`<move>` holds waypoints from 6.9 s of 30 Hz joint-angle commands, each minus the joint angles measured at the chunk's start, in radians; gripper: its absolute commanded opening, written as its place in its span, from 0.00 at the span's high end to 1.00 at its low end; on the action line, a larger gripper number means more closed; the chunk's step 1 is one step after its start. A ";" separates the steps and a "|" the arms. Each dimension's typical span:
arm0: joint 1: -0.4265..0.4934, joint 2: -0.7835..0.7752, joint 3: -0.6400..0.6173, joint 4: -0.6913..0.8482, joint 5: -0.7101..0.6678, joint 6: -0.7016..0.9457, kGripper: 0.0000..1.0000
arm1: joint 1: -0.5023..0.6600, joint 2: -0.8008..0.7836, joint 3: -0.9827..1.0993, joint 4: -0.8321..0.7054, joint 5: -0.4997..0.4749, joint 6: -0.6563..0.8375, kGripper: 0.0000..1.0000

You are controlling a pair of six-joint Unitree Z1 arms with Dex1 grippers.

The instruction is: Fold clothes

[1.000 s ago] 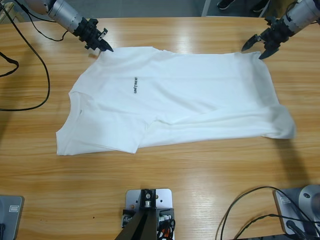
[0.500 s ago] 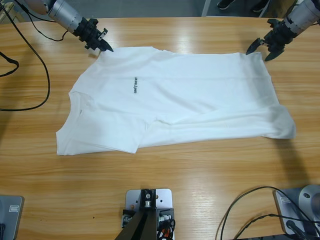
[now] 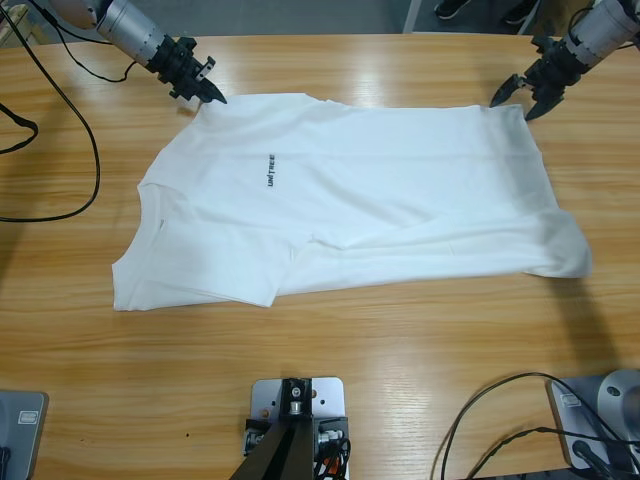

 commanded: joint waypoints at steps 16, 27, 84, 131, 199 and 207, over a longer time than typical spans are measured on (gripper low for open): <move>-0.004 0.064 -0.574 0.050 0.026 0.025 1.00 | 0.002 0.049 0.022 0.046 -0.012 -0.036 1.00; -0.010 -0.001 -0.574 0.082 0.014 0.028 1.00 | 0.006 -0.022 0.044 0.067 0.021 -0.064 1.00; -0.037 -0.477 0.028 0.309 0.059 0.070 1.00 | 0.010 -0.490 0.434 0.141 0.020 -0.115 1.00; -0.010 -0.292 0.209 0.306 0.093 0.112 1.00 | -0.047 -0.468 0.594 0.059 0.026 -0.150 1.00; 0.072 -0.443 0.815 0.056 -0.017 0.214 1.00 | 0.047 -0.454 0.632 -0.008 -0.014 -0.149 1.00; 0.072 -0.447 0.840 0.038 -0.015 0.218 1.00 | 0.047 -0.447 0.633 -0.001 0.008 -0.149 0.18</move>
